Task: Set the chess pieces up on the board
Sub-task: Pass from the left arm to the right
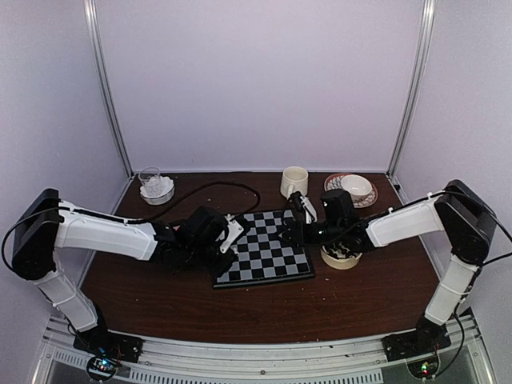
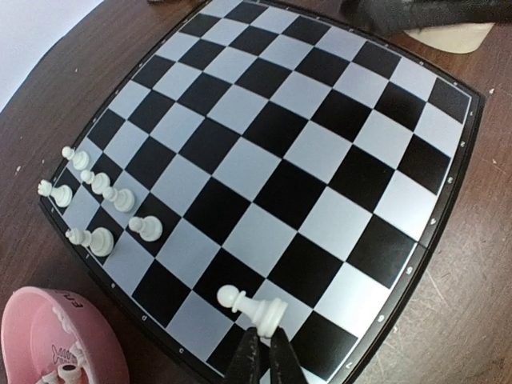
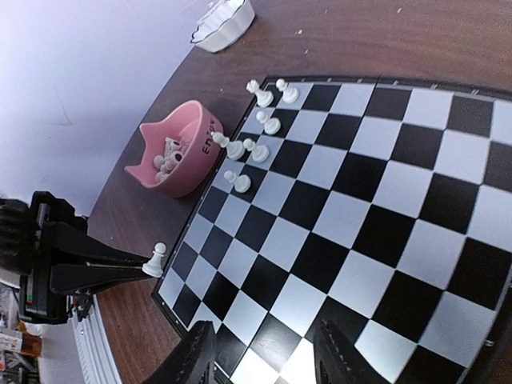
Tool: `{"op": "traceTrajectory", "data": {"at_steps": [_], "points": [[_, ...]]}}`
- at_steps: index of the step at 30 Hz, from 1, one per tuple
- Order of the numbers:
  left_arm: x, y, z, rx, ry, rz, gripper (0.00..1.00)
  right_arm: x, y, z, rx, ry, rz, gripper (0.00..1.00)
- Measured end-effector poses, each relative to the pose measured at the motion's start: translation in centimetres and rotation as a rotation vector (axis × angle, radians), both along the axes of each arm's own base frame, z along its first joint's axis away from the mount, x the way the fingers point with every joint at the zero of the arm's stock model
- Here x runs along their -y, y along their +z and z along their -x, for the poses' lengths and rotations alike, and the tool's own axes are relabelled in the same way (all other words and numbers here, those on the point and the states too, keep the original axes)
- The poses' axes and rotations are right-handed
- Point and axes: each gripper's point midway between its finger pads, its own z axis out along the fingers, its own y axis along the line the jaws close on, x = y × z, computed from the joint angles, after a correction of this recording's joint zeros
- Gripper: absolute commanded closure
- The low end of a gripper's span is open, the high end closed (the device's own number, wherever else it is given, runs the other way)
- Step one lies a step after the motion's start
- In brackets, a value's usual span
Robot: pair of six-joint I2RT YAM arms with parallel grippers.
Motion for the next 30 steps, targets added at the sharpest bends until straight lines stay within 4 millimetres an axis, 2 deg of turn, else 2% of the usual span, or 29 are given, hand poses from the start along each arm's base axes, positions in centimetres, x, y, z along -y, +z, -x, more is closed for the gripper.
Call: {"op": "traceTrajectory", "data": {"at_steps": [5,8,22,30], "points": [[1.9,0.6,0.8,0.056,-0.072,0.018,0.93,-2.1,-2.8,1.3,-0.166,0.085,-0.079,0.59],[2.9,1.0,1.5,0.086,-0.116,0.028,0.93,-2.9,-3.2,1.7,-0.233,0.113,-0.128,0.59],[4.3,1.1,2.5,0.149,-0.193,0.006,0.93,-6.2,0.5,3.3,-0.276,0.244,-0.244,0.56],[4.0,0.7,2.2,0.169,-0.184,-0.029,0.94,-7.0,0.0,4.3,-0.313,0.284,-0.233,0.56]]}}
